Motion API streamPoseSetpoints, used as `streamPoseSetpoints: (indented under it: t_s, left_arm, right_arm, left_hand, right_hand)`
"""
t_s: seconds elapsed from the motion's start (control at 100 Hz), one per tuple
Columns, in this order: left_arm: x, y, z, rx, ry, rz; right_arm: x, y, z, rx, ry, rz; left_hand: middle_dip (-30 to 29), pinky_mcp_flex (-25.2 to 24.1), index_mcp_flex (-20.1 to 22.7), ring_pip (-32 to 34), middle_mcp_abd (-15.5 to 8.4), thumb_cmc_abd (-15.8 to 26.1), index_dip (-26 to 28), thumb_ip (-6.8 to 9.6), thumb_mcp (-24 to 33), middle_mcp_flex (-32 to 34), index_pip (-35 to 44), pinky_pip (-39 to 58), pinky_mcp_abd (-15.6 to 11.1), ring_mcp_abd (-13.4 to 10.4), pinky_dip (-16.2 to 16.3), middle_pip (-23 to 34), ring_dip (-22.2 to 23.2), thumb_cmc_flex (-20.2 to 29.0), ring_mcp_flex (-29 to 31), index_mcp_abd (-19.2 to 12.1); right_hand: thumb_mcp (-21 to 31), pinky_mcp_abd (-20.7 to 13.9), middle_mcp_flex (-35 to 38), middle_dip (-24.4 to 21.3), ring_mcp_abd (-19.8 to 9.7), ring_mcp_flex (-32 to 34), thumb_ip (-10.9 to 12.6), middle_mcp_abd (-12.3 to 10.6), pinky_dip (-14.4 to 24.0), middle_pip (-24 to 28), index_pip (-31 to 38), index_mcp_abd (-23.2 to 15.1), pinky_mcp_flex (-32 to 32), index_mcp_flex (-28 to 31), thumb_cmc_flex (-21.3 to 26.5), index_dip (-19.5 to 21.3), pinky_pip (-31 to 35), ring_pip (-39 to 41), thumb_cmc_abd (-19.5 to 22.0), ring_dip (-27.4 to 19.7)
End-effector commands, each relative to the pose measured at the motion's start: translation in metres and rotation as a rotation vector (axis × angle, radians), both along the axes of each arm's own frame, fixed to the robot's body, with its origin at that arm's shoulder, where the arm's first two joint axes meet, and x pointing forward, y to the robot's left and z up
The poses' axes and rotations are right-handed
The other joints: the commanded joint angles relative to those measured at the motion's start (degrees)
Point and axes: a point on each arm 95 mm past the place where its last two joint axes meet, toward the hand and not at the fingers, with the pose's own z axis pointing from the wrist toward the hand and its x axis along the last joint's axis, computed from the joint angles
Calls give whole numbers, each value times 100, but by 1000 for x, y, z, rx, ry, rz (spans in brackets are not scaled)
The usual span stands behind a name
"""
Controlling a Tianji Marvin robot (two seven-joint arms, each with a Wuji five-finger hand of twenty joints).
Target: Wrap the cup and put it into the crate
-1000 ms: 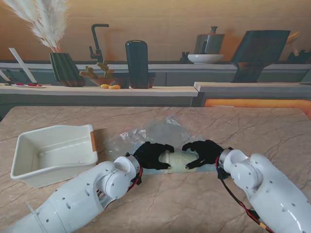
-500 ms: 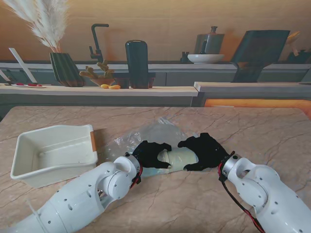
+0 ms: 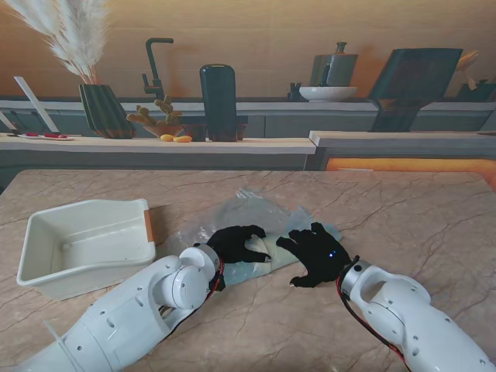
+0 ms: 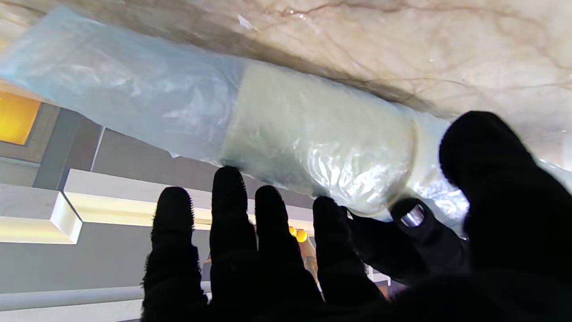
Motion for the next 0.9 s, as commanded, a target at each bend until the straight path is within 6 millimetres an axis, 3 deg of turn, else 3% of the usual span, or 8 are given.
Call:
streamPoseSetpoints:
  t_s: [0.0, 0.18, 0.39, 0.51, 0.58, 0.73, 0.79, 0.89]
  left_arm:
    - [-20, 24, -55, 92, 147, 37]
    - [-18, 32, -57, 98, 257, 37]
    - [-16, 40, -58, 131, 348, 13]
    - [-15, 41, -57, 105, 349, 28]
    - [-16, 41, -55, 56, 342, 46]
    - [-19, 43, -43, -48, 267, 85]
    - [-22, 43, -36, -95, 223, 97]
    - [-27, 45, -22, -167, 135, 113]
  right_arm:
    - [7, 3, -2, -16, -1, 5]
    - [26, 13, -11, -34, -3, 25]
    - [42, 24, -25, -66, 64, 60]
    - [50, 32, -36, -88, 117, 92]
    - [54, 36, -43, -101, 141, 111]
    - [64, 42, -52, -113, 205, 140]
    - [68, 43, -54, -115, 233, 148]
    - [72, 44, -55, -118, 282, 140]
  left_hand:
    - [-85, 21, 1219, -75, -82, -172, 121, 574, 1038, 448, 1762, -99, -159, 26, -102, 583, -107, 2113, 65, 97]
    - [-297, -216, 1220, -444, -13, 165, -119, 624, 1435, 63, 1478, -619, -378, 13, -351, 235, -388, 2568, -373, 252]
    - [-736, -705, 1556, -807, 129, 302, -188, 502, 1666, -814, 1309, -1176, -662, -45, -571, -104, -646, 2978, -1084, 614]
    - [-844, -930, 1263, -812, 174, 318, -261, 655, 1405, -1160, 696, -1284, -714, -24, -593, -136, -683, 2100, -1342, 675]
    - [-866, -1078, 936, -825, 227, 704, -295, 991, 945, -1407, 49, -1351, -651, 15, -612, -227, -653, 1354, -1482, 765]
    - [-823, -1359, 230, -905, 250, 731, -417, 997, 30, -1907, -516, -1517, -582, 94, -683, -389, -537, 859, -1787, 619]
    - [-761, -1385, 59, -951, 233, 869, -382, 1057, -573, -2010, -638, -1581, -575, 104, -720, -430, -467, 997, -1824, 579]
    - [-753, -1400, -30, -961, 246, 910, -383, 1059, -735, -2027, -683, -1582, -542, 122, -720, -444, -459, 969, -1827, 550]
  right_hand:
    - [170, 114, -214, -43, -77, -57, 178, 144, 84, 93, 83, -172, -25, 67, 225, 46, -178, 75, -170, 37]
    - [571, 70, -387, -141, -90, -123, 164, 153, 73, 405, 269, -172, 10, -85, 284, 118, -168, 284, -242, -59]
    - [1168, -21, -339, -107, -228, 9, 200, 95, 7, 732, 552, -220, 135, -139, 666, 123, -40, 573, -284, -19]
    - [1489, -144, -169, 54, -344, 220, 376, 26, -121, 1125, 1057, -305, 304, -24, 1102, 194, 226, 978, -121, 113]
    - [1563, -247, 32, 154, -401, 407, 550, -19, -228, 1354, 1482, -408, 484, 206, 1350, 258, 513, 1310, 194, 228]
    - [2102, -525, 711, 443, -496, 884, 1119, -201, -416, 1870, 2661, -961, 866, 1016, 1864, 548, 1496, 2294, 728, 652]
    - [2903, -589, 1170, 516, -398, 1218, 843, -288, -444, 2031, 3101, -1283, 1008, 1536, 2108, 656, 2045, 2578, 401, 1030]
    - [3640, -709, 1770, 704, -306, 1613, 370, -348, -202, 2287, 3459, -1577, 1256, 2384, 2441, 745, 2842, 3181, -96, 1265]
